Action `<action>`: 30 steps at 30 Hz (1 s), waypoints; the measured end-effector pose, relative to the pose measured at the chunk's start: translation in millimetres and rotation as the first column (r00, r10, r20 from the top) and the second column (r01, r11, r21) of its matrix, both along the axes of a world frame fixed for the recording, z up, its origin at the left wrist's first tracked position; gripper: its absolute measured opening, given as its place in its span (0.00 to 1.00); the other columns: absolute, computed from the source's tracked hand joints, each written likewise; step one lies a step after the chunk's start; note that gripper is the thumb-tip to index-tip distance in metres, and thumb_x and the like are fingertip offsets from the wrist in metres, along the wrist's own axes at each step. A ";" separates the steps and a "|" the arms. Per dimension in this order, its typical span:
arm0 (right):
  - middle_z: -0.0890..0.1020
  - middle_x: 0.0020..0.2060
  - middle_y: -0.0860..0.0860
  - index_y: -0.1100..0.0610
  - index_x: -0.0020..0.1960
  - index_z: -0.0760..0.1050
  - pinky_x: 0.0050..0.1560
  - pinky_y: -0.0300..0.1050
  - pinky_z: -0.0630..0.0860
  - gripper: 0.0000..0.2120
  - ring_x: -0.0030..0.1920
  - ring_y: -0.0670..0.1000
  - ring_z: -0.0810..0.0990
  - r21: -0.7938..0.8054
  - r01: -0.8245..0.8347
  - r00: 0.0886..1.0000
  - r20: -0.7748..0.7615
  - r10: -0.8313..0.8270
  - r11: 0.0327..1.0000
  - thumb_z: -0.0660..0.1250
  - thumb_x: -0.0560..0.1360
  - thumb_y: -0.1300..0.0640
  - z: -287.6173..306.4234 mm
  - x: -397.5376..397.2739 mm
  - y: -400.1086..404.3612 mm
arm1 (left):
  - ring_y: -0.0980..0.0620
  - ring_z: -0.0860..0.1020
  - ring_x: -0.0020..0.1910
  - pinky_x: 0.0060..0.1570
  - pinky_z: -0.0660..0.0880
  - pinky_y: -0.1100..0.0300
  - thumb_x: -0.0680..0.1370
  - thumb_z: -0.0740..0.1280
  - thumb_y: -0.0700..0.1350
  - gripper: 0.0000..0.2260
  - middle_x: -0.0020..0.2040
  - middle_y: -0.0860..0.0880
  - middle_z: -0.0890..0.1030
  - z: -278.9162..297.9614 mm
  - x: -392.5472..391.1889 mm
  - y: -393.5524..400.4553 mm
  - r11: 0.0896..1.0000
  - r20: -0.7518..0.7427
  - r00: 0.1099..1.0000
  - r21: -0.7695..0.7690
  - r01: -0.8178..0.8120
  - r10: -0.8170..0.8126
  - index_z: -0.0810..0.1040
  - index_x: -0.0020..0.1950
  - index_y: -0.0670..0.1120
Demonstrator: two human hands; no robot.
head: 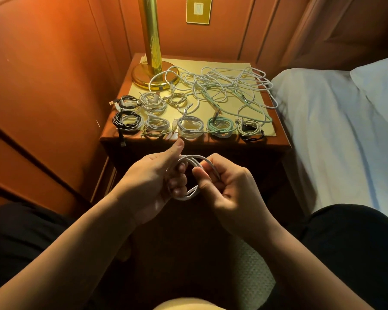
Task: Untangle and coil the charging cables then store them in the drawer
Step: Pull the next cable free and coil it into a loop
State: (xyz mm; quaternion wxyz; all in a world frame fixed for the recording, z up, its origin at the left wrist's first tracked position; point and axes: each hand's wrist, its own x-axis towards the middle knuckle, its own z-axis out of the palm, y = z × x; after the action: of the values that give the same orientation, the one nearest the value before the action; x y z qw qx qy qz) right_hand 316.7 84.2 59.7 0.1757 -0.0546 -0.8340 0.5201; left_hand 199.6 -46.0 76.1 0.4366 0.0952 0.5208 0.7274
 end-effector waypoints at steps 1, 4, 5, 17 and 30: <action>0.73 0.30 0.44 0.58 0.45 0.76 0.29 0.41 0.64 0.09 0.29 0.44 0.67 -0.020 0.003 1.000 0.002 -0.003 1.000 0.67 0.84 0.58 -0.3 -0.4 0.8 | 0.56 0.63 0.24 0.24 0.65 0.64 0.82 0.63 0.53 0.20 0.27 0.52 0.65 -2.5 0.0 -0.3 1.000 -0.014 1.000 0.029 0.012 -0.012 0.72 0.33 0.45; 0.81 0.35 0.51 0.53 0.51 0.79 0.31 0.55 0.73 0.07 0.33 0.55 0.77 -0.018 -0.066 0.995 0.074 0.067 0.998 0.65 0.85 0.53 2.9 0.4 7.1 | 0.55 0.62 0.24 0.24 0.63 0.63 0.82 0.60 0.54 0.22 0.27 0.51 0.64 -10.4 -0.9 -3.2 0.998 -0.119 0.993 0.063 0.009 -0.002 0.70 0.30 0.48; 0.81 0.36 0.54 0.51 0.52 0.80 0.33 0.57 0.74 0.08 0.34 0.58 0.78 -0.011 -0.101 0.988 0.115 0.102 0.995 0.64 0.85 0.52 3.1 1.6 11.1 | 0.55 0.62 0.23 0.23 0.62 0.63 0.81 0.61 0.55 0.22 0.26 0.51 0.64 -14.3 -2.1 -4.2 0.998 -0.137 0.990 0.056 -0.012 0.020 0.69 0.28 0.49; 0.82 0.36 0.52 0.48 0.48 0.79 0.30 0.48 0.72 0.09 0.32 0.51 0.76 -0.065 0.013 0.919 0.393 0.014 0.998 0.63 0.85 0.48 -13.7 9.7 30.3 | 0.58 0.56 0.20 0.18 0.56 0.66 0.87 0.55 0.52 0.28 0.23 0.55 0.58 -27.1 -16.3 -3.6 0.986 0.050 0.986 -0.052 -0.159 0.162 0.62 0.25 0.52; 0.88 0.49 0.53 0.59 0.59 0.78 0.32 0.39 0.71 0.08 0.37 0.49 0.79 -0.490 0.073 0.935 0.337 0.112 0.869 0.64 0.84 0.57 -12.6 1.3 14.1 | 0.59 0.57 0.22 0.18 0.56 0.67 0.84 0.61 0.54 0.19 0.35 0.52 0.53 -40.4 -9.5 -1.9 0.997 0.237 0.969 -0.044 -0.068 0.076 0.62 0.36 0.51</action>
State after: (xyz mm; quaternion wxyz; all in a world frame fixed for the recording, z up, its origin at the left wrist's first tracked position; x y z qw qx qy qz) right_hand 318.0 98.3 47.1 -0.0026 -0.1818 -0.6913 0.6993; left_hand 190.1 -47.9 35.7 0.4710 -0.0197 0.4806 0.7395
